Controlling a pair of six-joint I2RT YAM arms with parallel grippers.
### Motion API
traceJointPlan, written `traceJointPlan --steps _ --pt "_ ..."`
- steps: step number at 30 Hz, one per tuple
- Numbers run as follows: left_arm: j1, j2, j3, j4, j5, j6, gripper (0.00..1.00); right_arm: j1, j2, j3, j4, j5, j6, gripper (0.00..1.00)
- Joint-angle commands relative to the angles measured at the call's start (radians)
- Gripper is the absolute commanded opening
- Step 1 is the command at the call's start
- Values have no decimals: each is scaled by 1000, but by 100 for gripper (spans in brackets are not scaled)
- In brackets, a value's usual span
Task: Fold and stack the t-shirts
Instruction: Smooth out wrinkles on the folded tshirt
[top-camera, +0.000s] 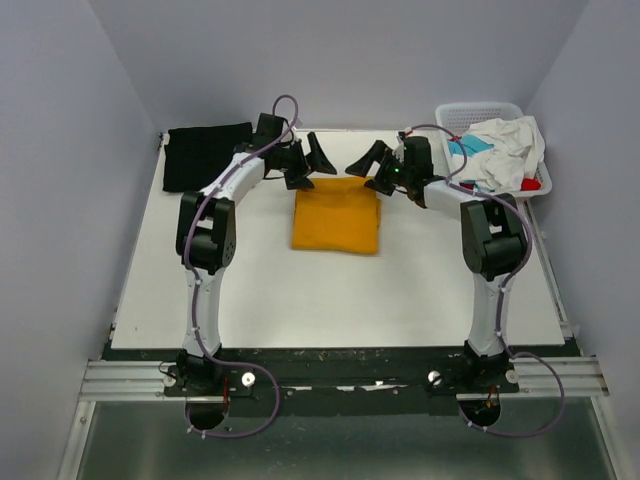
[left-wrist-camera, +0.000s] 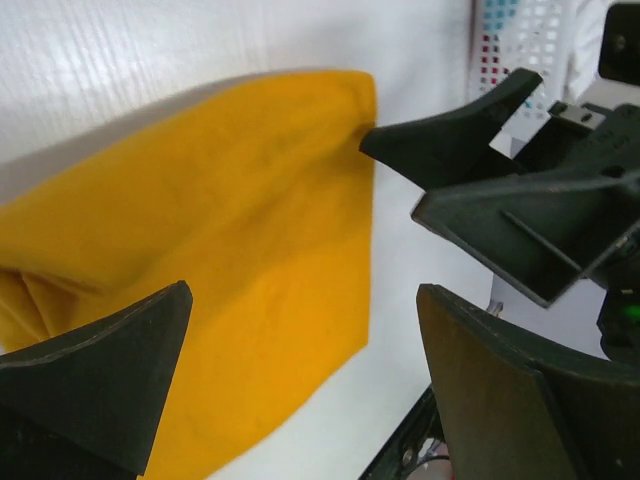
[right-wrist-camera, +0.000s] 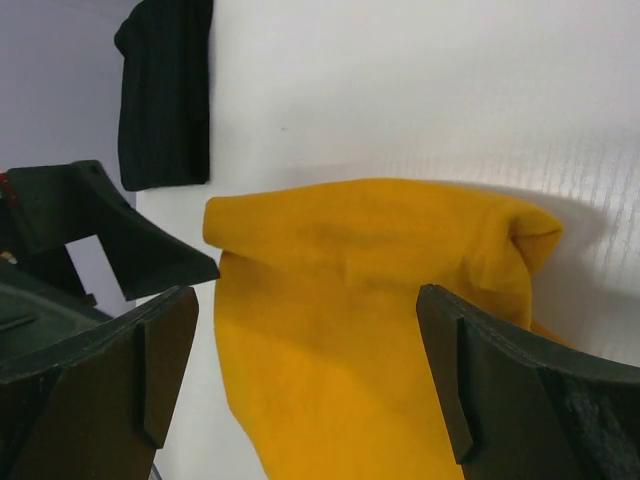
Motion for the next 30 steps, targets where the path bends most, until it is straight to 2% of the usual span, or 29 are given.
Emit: traceJointPlan --steps 1,6,8,11,14,16,22,25,27,30 --pt "18 154 151 1 -98 -117 99 -4 109 37 142 10 78 100" --pt "34 307 262 53 -84 -329 99 -3 205 68 148 46 88 100" --pt "40 321 238 114 -47 -415 98 -4 217 59 147 48 88 100" --pt "40 306 203 135 -61 -454 99 -4 201 24 159 64 85 100" --pt "40 288 188 82 -50 -412 99 -4 165 -1 146 68 57 100" --pt "41 238 109 81 -49 -390 98 -4 132 -24 129 67 41 100" --pt "26 28 -263 186 -32 -304 98 -5 0 -259 200 35 47 100" --pt "21 -103 -428 238 -62 -266 99 -4 -82 -340 177 25 6 100" --pt "22 -151 -425 216 -82 -242 99 -4 -134 -329 121 58 -33 100" --pt "17 -195 -286 52 -136 -159 99 -5 -203 -258 -22 103 -98 100"
